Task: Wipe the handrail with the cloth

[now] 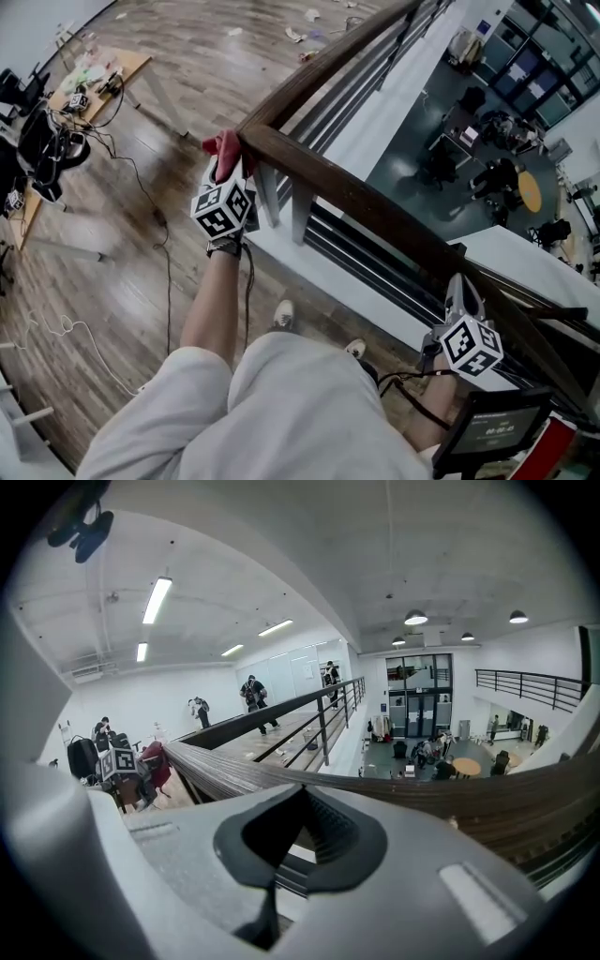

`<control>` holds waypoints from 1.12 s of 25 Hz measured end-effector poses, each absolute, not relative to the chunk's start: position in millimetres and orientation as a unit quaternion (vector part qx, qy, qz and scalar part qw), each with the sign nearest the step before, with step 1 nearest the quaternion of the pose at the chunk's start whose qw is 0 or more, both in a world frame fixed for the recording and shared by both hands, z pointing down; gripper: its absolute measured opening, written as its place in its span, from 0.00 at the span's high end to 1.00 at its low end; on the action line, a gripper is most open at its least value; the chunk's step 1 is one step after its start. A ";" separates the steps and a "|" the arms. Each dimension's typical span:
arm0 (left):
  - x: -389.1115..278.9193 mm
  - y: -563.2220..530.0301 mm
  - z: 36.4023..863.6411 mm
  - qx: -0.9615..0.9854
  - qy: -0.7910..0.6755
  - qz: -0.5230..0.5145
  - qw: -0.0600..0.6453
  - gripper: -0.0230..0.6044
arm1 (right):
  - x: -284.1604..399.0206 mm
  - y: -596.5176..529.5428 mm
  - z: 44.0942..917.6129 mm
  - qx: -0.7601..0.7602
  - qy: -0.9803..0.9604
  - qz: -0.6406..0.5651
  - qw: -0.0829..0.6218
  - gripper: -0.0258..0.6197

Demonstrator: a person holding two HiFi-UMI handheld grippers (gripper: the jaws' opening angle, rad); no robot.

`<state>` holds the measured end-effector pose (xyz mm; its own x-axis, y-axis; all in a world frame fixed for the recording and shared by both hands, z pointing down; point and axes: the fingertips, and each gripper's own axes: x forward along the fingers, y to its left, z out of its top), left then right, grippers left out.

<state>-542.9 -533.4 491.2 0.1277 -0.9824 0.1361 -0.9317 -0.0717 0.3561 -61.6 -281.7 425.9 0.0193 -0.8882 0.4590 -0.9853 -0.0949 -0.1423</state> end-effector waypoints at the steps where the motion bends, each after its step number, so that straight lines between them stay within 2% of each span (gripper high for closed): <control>1: -543.3 -532.8 491.2 0.727 -0.659 -0.069 0.181 0.75 | -63.5 -282.8 426.5 0.703 -0.666 0.222 0.109 0.96; 28: -532.6 -519.5 486.5 0.714 -0.686 0.007 0.141 0.75 | -67.1 -295.4 422.4 0.657 -0.713 0.231 0.077 0.96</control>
